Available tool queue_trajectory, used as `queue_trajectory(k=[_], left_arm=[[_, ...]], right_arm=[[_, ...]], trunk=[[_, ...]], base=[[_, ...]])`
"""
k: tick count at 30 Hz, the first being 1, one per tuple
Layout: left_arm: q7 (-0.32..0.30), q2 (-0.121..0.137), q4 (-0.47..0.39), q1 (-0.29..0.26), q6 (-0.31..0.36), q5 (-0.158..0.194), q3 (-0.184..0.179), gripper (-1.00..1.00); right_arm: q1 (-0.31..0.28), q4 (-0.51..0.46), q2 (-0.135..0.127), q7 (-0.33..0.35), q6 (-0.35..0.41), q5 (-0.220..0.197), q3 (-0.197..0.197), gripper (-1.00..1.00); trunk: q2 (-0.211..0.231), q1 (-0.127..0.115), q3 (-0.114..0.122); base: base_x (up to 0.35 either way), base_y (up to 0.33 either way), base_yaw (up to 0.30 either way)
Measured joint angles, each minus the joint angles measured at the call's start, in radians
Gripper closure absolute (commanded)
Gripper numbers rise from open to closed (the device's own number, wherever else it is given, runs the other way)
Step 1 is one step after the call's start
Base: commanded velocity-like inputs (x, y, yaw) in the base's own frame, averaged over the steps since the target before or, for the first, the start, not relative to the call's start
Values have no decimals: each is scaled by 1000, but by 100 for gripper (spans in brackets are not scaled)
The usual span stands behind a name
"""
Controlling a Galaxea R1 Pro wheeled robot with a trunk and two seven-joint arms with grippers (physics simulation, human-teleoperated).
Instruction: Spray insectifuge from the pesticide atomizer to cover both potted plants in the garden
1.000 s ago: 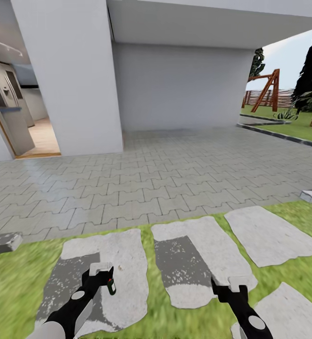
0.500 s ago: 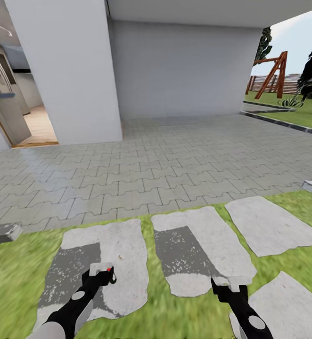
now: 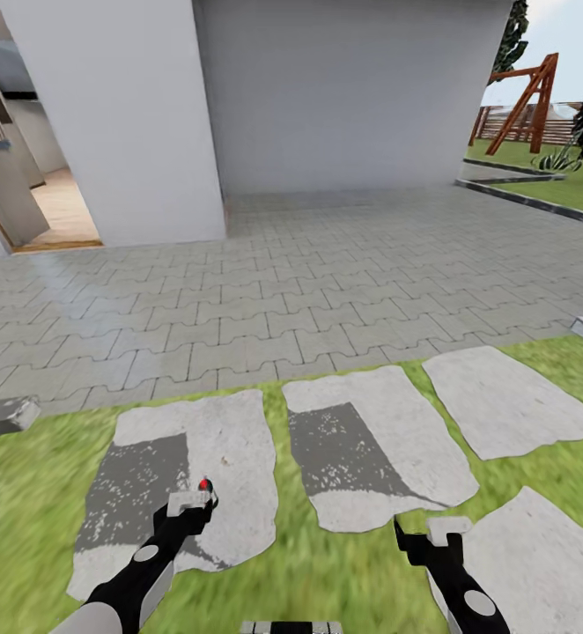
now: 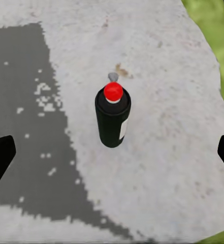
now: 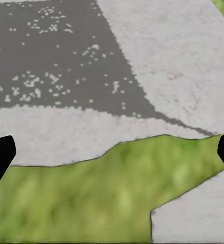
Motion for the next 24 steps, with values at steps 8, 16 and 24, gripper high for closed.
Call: queue_trajectory(k=[8,16,24], left_arm=[[0,-1,1,4,-23,1,0,-100],[0,-1,10,6,-80,2,0,-100],[2,0,11,5,-80,5,6,-100]], right_arm=[[0,0,0,0,0,0,0,-100],[0,0,0,0,0,0,1,-100],[0,0,0,0,0,1,2,-100]], trunk=[[-2,4,-44],[-4,7,-88],[-6,11,-131]], base=[[0,0,0],[0,0,0],[0,0,0]])
